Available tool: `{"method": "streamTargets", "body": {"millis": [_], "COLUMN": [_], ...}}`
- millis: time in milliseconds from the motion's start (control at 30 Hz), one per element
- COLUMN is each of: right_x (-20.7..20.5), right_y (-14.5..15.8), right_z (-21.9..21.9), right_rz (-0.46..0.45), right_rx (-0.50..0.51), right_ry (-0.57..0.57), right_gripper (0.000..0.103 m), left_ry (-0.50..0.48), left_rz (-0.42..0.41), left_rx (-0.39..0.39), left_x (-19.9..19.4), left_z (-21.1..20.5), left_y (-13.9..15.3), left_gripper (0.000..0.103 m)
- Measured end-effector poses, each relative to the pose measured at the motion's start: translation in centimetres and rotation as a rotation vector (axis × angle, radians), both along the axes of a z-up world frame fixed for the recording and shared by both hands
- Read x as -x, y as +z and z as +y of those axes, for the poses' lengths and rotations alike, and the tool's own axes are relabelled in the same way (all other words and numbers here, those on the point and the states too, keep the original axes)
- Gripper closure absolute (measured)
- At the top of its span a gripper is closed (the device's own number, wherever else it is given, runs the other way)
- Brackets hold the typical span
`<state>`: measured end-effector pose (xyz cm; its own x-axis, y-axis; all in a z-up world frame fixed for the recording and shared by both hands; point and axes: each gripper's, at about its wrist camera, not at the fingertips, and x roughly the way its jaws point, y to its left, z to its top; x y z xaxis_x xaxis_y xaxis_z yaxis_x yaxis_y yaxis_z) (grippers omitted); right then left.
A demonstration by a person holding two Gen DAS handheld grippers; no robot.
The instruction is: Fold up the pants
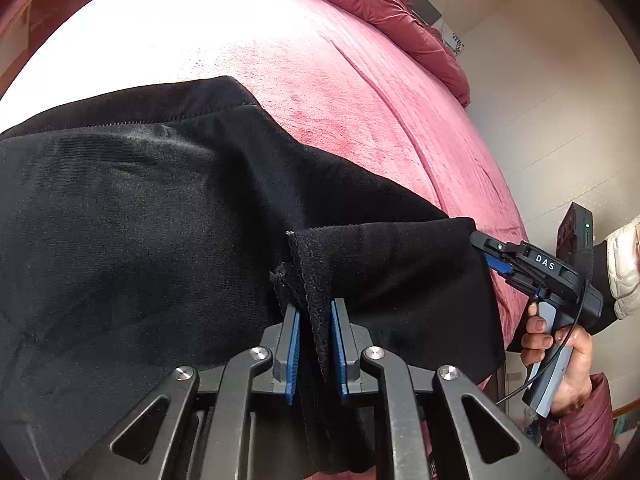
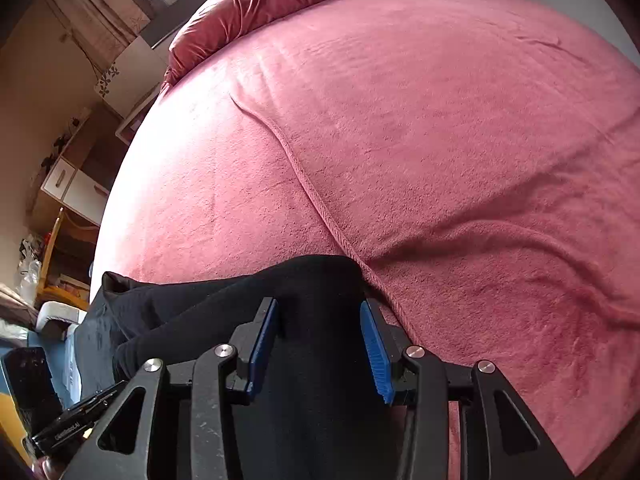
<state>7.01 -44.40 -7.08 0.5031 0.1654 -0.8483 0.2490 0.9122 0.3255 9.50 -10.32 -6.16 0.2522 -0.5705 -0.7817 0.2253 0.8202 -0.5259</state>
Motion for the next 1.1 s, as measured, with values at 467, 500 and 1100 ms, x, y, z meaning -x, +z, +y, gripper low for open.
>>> {"method": "streamTargets", "body": {"millis": [467,500,1100], "right_x": [5.1,5.5,8.3], "right_y": [3.8,3.6,0.8], "right_z": [7.2,8.3,21.1], "right_rz": [-0.093,-0.087,-0.054], "right_rx": [0.144,0.133,0.159], "right_ry": [0.195,0.227,0.576], "right_gripper": [0.046,0.046,0.042], "left_ry": [0.075,0.075,0.136], "left_rz": [-0.179,-0.197,-0.262], "left_rx": [-0.211,-0.225,-0.282], "left_x": [3.0,3.5,6.3], "left_z": [1.5,0.8,3.8], "left_y": [4.8,5.0,5.5], "left_gripper": [0.076,0.076,0.076]}}
